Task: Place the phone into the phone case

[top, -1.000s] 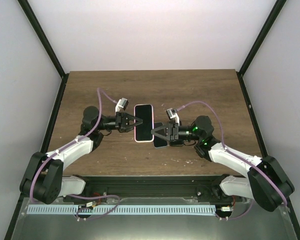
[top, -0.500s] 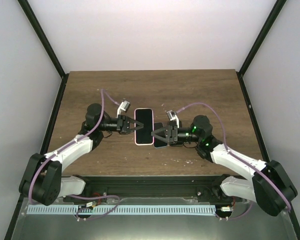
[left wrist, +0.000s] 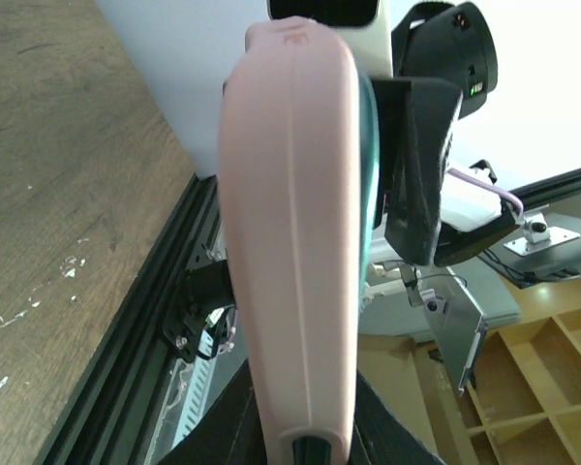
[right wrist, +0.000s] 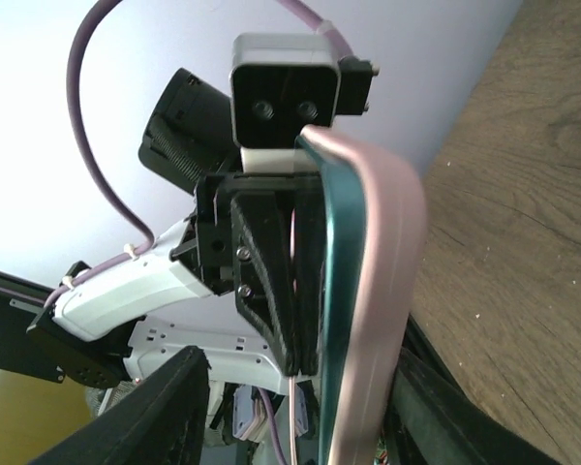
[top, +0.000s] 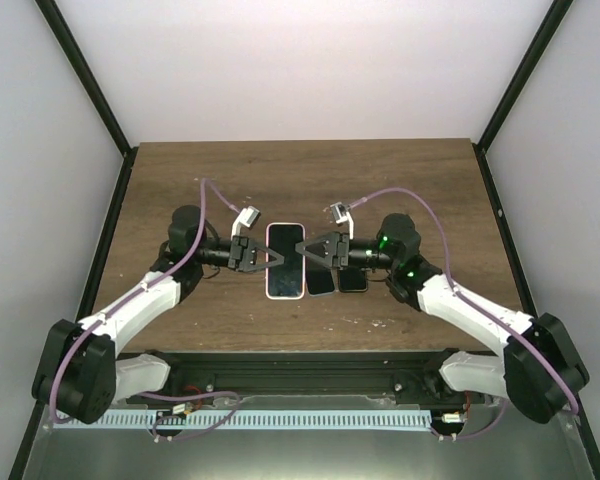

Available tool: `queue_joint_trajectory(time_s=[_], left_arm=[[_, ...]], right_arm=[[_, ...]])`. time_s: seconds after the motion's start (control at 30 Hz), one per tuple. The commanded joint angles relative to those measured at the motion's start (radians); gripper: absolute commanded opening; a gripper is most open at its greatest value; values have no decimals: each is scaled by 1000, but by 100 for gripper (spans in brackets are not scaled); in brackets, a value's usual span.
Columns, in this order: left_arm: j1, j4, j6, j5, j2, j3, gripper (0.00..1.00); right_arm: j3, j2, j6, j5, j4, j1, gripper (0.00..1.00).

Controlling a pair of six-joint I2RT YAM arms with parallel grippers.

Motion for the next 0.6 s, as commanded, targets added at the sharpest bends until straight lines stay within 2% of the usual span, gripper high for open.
queue_joint_trajectory(time_s=[0.0,0.07,0.2,0.27,0.37,0.57], left_arm=[[-6,-61,69,57,-22,27,16],[-6,-86,92,59,-28,31,16],[-6,-192,151,50,-32,46,17],[-6,-209,163,48,-32,50,18],[-6,-216,155,28,-36,63,31],[-6,-287,196,-42,-62,121,36]], right_arm=[[85,45,-33,16,37,-17,45],[95,57,-29,2,56,-29,37],[109,46,-94,29,20,-34,10],[112,51,-108,5,24,-36,2],[108,52,-130,-28,13,-36,1],[49,30,-131,-62,15,-36,1]])
